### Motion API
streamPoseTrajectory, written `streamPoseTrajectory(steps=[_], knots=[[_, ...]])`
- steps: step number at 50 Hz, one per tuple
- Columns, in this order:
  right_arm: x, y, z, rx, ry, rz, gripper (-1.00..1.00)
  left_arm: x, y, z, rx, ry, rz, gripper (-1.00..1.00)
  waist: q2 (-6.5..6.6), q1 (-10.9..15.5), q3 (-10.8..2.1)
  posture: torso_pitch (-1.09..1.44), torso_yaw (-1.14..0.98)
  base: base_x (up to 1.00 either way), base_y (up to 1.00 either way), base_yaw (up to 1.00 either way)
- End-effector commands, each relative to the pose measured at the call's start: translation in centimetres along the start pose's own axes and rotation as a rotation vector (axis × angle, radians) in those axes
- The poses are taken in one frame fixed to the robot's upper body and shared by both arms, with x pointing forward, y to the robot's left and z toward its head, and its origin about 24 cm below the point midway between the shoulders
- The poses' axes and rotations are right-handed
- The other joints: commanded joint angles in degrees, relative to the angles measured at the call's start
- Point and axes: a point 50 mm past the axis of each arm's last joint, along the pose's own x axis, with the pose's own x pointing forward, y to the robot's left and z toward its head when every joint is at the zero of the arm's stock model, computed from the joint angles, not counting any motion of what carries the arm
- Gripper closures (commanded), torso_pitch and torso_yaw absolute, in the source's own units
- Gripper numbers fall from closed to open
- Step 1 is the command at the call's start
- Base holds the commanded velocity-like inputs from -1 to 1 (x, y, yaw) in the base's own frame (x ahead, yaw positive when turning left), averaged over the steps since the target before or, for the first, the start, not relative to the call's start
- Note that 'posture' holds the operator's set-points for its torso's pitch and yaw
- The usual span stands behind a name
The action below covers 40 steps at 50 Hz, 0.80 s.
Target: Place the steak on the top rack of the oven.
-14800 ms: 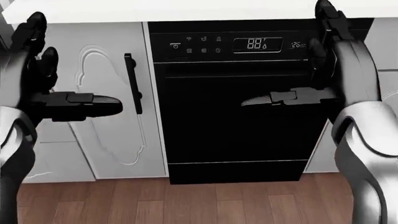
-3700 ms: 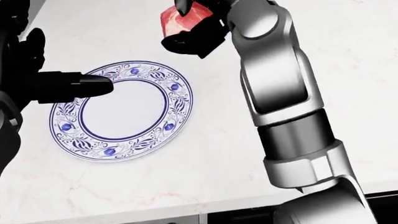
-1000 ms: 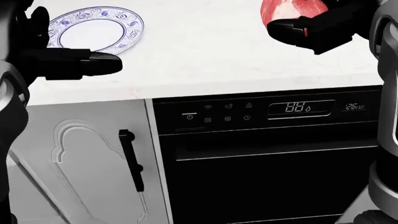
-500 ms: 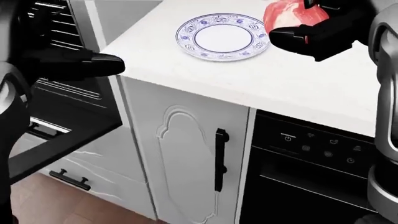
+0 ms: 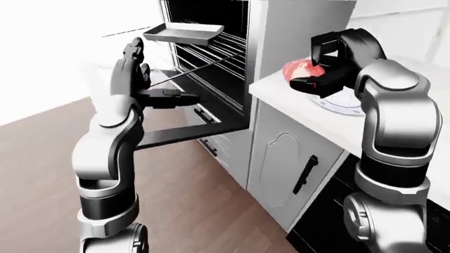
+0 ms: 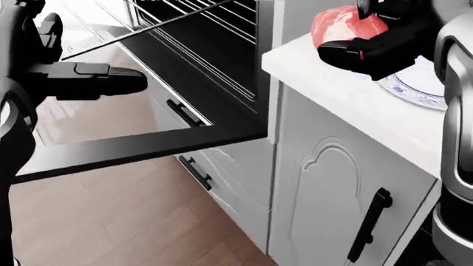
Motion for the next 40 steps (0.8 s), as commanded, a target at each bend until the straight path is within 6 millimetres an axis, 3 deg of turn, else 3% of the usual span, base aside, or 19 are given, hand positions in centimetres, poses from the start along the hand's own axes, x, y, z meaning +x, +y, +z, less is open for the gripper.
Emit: streamPoseTrajectory(steps=[1, 5, 7, 8, 9, 12, 19, 21, 22, 23, 24, 26, 30, 34, 36, 37, 38, 40], knots=[[-0.73, -0.34, 2.33, -0.018, -0.120, -0.016, 0.96, -0.36, 0.44, 2.06, 0.000, -0.101, 0.024, -1.00, -0.29, 0.3, -1.56, 0.00, 0.00, 0.00, 0.00, 1.00], [-0.77, -0.18, 2.41, -0.019, -0.120, -0.011, 0.96, -0.44, 0.48, 2.03, 0.001, -0.101, 0.025, -1.00, 3.34, -0.1, -1.60, 0.00, 0.00, 0.00, 0.00, 1.00], [-0.70, -0.11, 2.29, -0.020, -0.119, -0.010, 0.97, -0.41, 0.51, 2.06, 0.001, -0.101, 0.025, -1.00, 6.71, 0.0, -2.59, 0.00, 0.00, 0.00, 0.00, 1.00], [-0.67, -0.10, 2.27, -0.020, -0.119, -0.010, 0.97, -0.40, 0.49, 2.08, 0.001, -0.101, 0.025, -1.00, 5.85, 0.4, -2.33, 0.00, 0.00, 0.00, 0.00, 1.00], [-0.67, -0.06, 2.38, -0.020, -0.119, -0.009, 0.97, -0.30, 0.49, 2.03, 0.001, -0.101, 0.024, -1.00, 5.92, 0.2, -2.16, 0.00, 0.00, 0.00, 0.00, 1.00], [-0.57, -0.08, 2.42, -0.020, -0.121, -0.008, 0.96, -0.19, 0.42, 1.85, 0.001, -0.100, 0.023, -1.00, 3.75, 1.3, -2.74, 0.00, 0.00, 0.00, 0.00, 1.00], [-0.65, -0.14, 2.15, -0.018, -0.118, -0.011, 0.97, -0.21, 0.28, 1.84, 0.002, -0.098, 0.020, -1.00, -1.12, 0.4, -1.07, 0.00, 0.00, 0.00, 0.00, 1.00], [-0.63, -0.17, 2.03, -0.019, -0.117, -0.012, 0.97, -0.18, 0.24, 1.72, 0.002, -0.097, 0.019, -1.00, -4.30, 0.3, -1.94, 0.00, 0.00, 0.00, 0.00, 1.00], [-0.67, -0.22, 2.09, -0.018, -0.117, -0.012, 0.96, -0.18, 0.23, 1.72, 0.002, -0.097, 0.019, -1.00, -4.88, 0.4, -3.12, 0.00, 0.00, 0.00, 0.00, 1.00], [-0.69, -0.29, 2.15, -0.017, -0.118, -0.013, 0.97, -0.13, 0.27, 1.78, 0.001, -0.098, 0.020, -1.00, -3.84, 0.0, -1.56, 0.00, 0.00, 0.00, 0.00, 1.00], [-0.78, -0.39, 2.29, -0.016, -0.120, -0.015, 0.97, -0.14, 0.27, 1.98, 0.001, -0.099, 0.020, -1.00, -4.10, 0.4, -1.31, 0.00, 0.00, 0.00, 0.00, 1.00], [-0.75, -0.50, 2.18, -0.015, -0.120, -0.018, 0.97, -0.13, 0.26, 2.13, 0.002, -0.102, 0.020, -1.00, -3.35, 0.6, -2.18, 0.00, 0.00, 0.00, 0.00, 1.00], [-0.77, -0.17, 1.78, -0.015, -0.114, -0.014, 0.97, -0.12, 0.32, 1.94, -0.002, -0.100, 0.021, -1.00, -0.75, 0.4, -1.57, 0.00, 0.00, 0.00, 0.00, 1.00], [-0.79, -0.41, 2.01, -0.016, -0.118, -0.018, 0.96, -0.22, 0.29, 2.01, 0.001, -0.100, 0.021, -1.00, 2.69, -0.1, -1.69, 0.00, 0.00, 0.00, 0.00, 1.00], [-0.71, -0.48, 2.08, -0.018, -0.121, -0.024, 0.96, -0.22, 0.25, 1.93, 0.001, -0.099, 0.021, -1.00, 5.28, -0.1, -2.13, 0.00, 0.00, 0.00, 0.00, 1.00], [-0.63, -0.54, 2.07, -0.016, -0.116, -0.031, 0.95, -0.23, 0.28, 1.85, 0.001, -0.098, 0.021, -1.00, 6.19, -2.1, -2.24, 0.00, 0.00, 0.00, 0.00, 0.05], [-0.61, -0.53, 2.05, -0.014, -0.113, -0.030, 0.96, -0.20, 0.29, 1.78, 0.001, -0.098, 0.022, -1.00, 4.71, -2.6, -1.15, 0.00, 0.00, 0.00, 0.00, 0.00], [-0.54, -0.45, 1.96, -0.016, -0.111, -0.031, 0.95, -0.20, 0.28, 1.73, 0.001, -0.096, 0.021, -1.00, 4.57, -2.2, -1.13, 0.00, 0.00, 0.00, 0.00, 0.00]])
